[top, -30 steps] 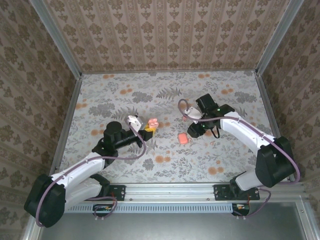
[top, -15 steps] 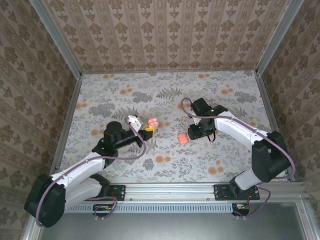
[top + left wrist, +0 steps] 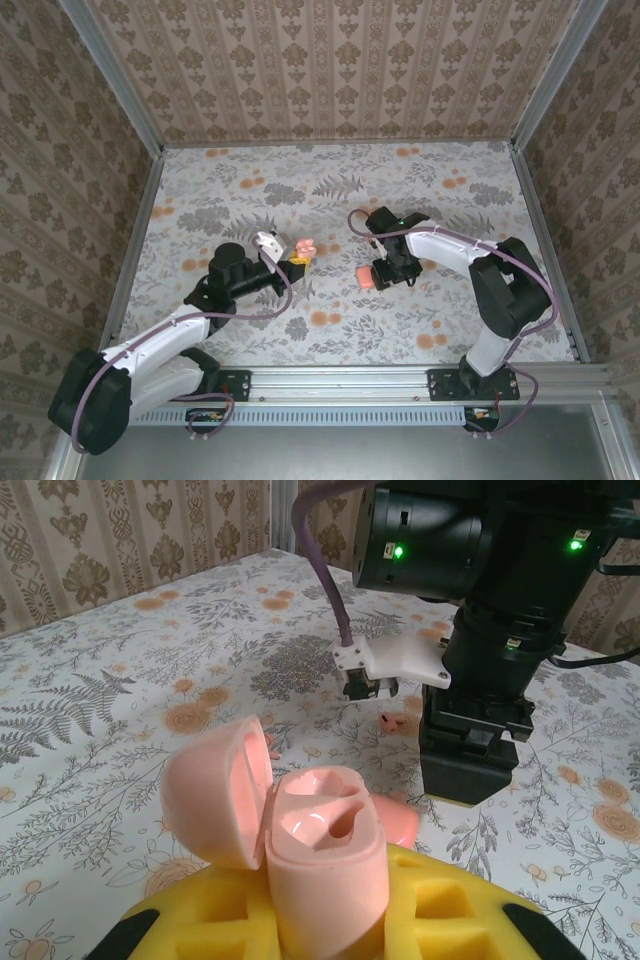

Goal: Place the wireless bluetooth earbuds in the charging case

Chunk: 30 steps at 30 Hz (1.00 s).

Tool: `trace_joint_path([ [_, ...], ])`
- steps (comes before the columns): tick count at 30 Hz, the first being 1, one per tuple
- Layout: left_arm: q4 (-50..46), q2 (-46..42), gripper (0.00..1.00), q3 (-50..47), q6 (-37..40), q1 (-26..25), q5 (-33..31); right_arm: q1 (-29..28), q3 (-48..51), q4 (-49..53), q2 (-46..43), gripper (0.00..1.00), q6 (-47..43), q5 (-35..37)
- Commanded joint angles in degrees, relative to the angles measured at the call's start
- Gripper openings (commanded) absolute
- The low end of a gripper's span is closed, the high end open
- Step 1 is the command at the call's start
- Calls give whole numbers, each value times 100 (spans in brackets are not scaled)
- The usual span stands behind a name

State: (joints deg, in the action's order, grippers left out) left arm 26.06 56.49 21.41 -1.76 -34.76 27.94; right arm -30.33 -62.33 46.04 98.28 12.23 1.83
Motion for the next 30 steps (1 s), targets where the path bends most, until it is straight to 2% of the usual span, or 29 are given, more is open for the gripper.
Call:
trace_joint_path([
  [1,30,-89,12,28,26,22,-56,-82,-167,59,168,60,137,187],
  [22,-46,-129,12,30,44,31,-149,-140,-848,-126,888,59,384,225],
  [30,-128,-249,12,8,74,49,-247,-118,-1337,473,1009,56,762,147],
])
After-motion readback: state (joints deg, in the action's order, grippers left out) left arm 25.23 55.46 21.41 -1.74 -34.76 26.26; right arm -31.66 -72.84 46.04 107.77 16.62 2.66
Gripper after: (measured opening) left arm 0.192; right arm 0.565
